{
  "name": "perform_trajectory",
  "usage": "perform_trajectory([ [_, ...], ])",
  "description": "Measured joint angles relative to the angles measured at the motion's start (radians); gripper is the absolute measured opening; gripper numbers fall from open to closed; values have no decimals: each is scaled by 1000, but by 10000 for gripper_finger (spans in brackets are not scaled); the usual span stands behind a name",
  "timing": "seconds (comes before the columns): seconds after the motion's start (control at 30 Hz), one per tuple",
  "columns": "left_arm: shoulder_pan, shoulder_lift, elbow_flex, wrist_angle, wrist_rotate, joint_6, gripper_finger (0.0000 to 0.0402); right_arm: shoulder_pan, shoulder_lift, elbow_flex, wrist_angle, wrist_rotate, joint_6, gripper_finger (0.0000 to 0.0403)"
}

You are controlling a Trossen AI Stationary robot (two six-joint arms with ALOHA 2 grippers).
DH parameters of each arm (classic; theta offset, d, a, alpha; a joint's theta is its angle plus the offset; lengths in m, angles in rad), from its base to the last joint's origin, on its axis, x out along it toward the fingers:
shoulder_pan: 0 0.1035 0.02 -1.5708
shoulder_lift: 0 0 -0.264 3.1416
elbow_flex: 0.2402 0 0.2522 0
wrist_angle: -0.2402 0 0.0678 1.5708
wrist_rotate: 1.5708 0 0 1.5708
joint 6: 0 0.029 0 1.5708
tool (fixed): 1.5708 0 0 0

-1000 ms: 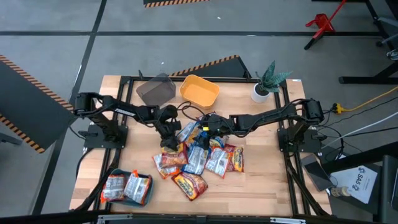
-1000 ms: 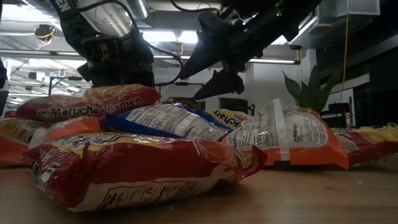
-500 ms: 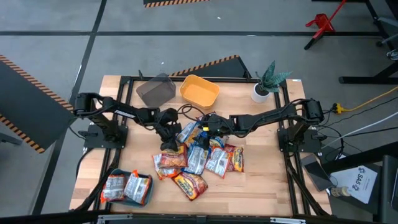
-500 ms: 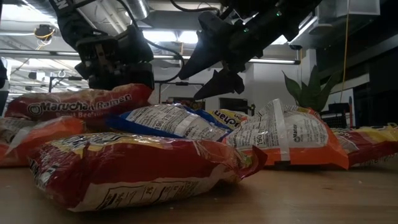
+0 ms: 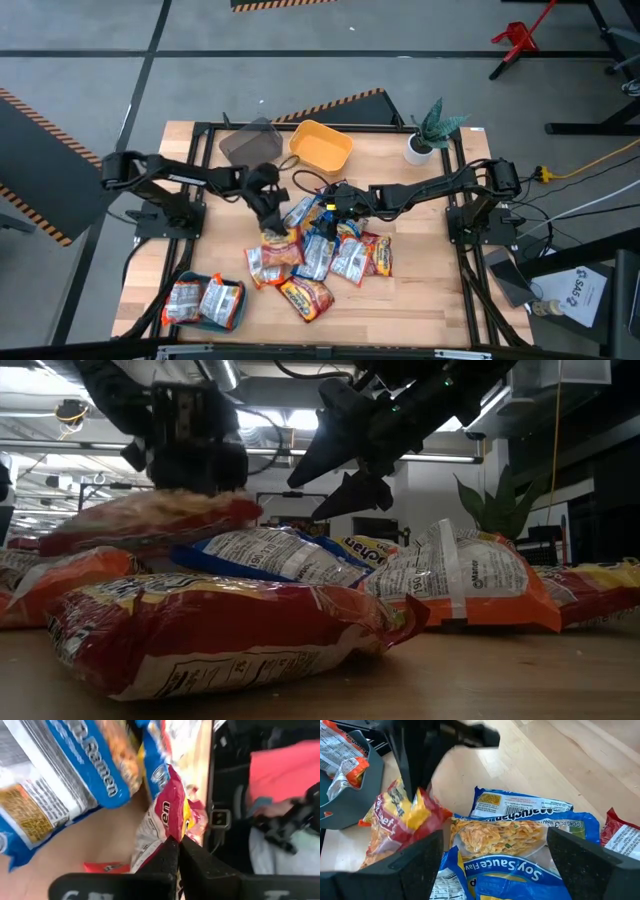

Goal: Sort Maruchan noodles
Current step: Put the red noodle pack into the gray bin

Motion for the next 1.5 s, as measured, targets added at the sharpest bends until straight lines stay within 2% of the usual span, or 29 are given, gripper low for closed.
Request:
perform_trajectory([
  [0.23, 122, -130, 1, -64, -3, -82, 0, 0, 0, 0, 0, 8, 0, 340],
  [0.47, 266, -230, 1, -121, -36, -85, 0, 0, 0, 0, 0, 49, 0, 340],
  [0.97, 543, -366, 10, -103, -123, -143, 0, -22, 0, 0, 0, 61, -3, 340],
  [1.27, 727, -372, 118, -112, -173, -113, 0, -22, 0, 0, 0, 65, -3, 340],
  [1.37, 773, -372, 167, -185, -174, -59, 0, -22, 0, 0, -1, 65, 3, 340],
  [1.5, 826, -372, 215, -410, -215, 98, 0, -22, 0, 0, -1, 65, 19, 340],
])
